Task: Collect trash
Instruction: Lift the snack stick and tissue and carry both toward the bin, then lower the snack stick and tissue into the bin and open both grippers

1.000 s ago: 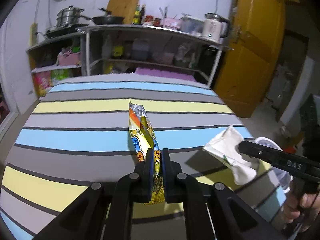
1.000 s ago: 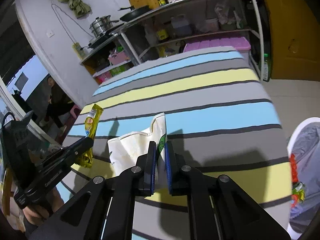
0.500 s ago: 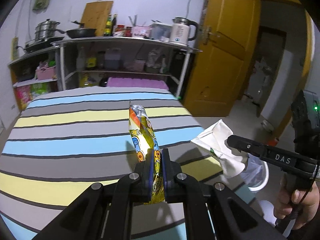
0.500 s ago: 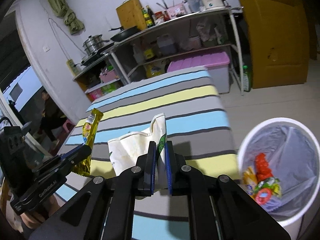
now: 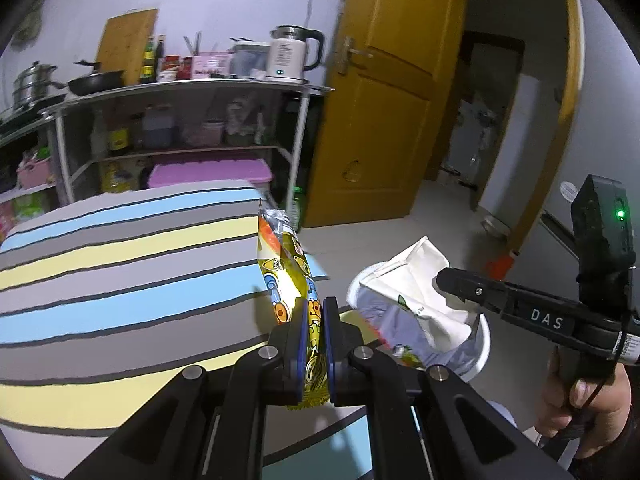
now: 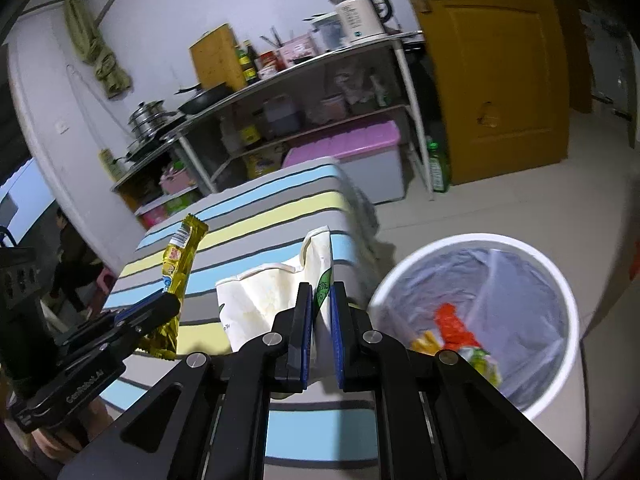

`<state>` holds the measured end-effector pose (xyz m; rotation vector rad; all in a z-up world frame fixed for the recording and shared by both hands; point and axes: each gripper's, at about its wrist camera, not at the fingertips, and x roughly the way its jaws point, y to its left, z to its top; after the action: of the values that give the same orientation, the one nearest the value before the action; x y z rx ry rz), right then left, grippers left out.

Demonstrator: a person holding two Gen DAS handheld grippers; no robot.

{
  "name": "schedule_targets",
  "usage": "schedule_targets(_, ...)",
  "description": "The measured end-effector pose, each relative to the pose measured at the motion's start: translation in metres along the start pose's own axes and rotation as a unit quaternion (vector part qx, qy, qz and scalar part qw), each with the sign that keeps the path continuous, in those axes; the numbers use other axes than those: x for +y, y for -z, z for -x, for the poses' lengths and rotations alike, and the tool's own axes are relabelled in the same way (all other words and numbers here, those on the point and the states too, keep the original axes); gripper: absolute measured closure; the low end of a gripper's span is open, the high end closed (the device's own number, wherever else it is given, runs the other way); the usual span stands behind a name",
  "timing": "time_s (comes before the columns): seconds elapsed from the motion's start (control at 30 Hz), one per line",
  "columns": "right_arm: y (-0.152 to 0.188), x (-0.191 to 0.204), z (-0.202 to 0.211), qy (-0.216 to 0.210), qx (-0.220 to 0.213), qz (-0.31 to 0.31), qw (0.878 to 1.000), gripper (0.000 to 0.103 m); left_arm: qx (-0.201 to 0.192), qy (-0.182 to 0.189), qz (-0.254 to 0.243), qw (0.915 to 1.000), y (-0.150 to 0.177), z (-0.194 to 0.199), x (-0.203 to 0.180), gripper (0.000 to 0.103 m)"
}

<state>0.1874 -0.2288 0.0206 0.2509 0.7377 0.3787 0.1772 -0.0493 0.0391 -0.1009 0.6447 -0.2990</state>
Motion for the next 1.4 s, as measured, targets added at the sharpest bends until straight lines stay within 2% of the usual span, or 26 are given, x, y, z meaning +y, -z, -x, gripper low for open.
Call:
schedule_targets(0.33, 0.002, -0.051, 0.015, 0.031, -0.007, -0.037, 0.999, 0.094, 0.024, 0.036, -0.021, 0.9988, -0.010, -0.042, -0.038, 0.096)
schedule_targets(0.63, 0.008, -0.087, 0.015, 0.050, -0.002, -0.068, 0.996, 0.094, 0.048, 0.064, -0.038, 0.9961, -0.005, -0.075, -0.067, 0.096)
schedule_targets(1.07, 0.013, -0.120, 0.003, 0.068, 0.020, -0.095, 0.993, 0.092, 0.083, 0.080, -0.043, 0.9924, 0.005, -0.116, -0.082, 0.095)
schedule_targets(1.17, 0.014, -0.124, -0.004, 0.072, 0.032, -0.101, 0.992, 0.090, 0.093, 0.083, -0.040, 0.9914, 0.005, -0.122, -0.080, 0.092)
schedule_targets(1.3, 0.017, -0.131, -0.009, 0.082, 0.040, -0.110, 0.990, 0.087, 0.096, 0.091, -0.035, 0.9906, 0.005, -0.127, -0.079, 0.082)
schedule_targets(1.4, 0.017, -0.130, -0.009, 0.085, 0.039, -0.107, 0.990, 0.080, 0.095, 0.091, -0.032, 0.9908, 0.006, -0.127, -0.077, 0.081)
